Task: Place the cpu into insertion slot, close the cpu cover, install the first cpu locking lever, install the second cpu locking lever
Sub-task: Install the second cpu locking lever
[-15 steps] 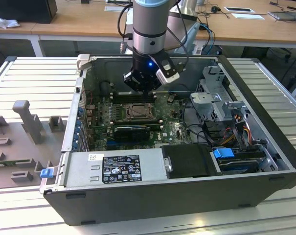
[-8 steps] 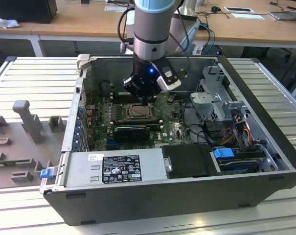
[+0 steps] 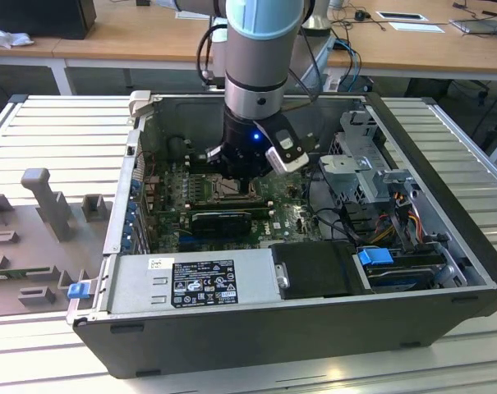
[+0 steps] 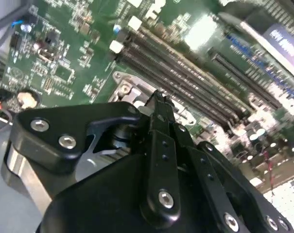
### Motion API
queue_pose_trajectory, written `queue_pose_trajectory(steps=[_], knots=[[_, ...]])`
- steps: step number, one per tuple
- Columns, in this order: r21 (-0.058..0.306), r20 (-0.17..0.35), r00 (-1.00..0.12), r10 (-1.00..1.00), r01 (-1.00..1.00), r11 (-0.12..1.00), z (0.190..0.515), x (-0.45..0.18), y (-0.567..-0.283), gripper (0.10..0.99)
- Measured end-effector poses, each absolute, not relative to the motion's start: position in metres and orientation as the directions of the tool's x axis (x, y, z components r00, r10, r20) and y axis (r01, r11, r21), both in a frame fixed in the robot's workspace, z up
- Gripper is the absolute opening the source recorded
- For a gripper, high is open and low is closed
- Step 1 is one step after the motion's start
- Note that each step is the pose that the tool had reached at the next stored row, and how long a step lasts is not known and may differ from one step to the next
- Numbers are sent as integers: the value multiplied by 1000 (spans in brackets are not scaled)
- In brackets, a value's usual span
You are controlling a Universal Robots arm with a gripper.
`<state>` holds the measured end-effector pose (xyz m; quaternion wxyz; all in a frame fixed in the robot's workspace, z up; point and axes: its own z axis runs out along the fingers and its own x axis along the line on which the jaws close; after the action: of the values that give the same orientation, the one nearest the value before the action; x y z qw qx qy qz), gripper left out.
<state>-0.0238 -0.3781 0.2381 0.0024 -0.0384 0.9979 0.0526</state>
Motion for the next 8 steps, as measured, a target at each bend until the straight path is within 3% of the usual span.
queue_pose_trajectory(steps=[8], knots=[[119,-10,-997,-82,-82,989,231,-56,-379,106]])
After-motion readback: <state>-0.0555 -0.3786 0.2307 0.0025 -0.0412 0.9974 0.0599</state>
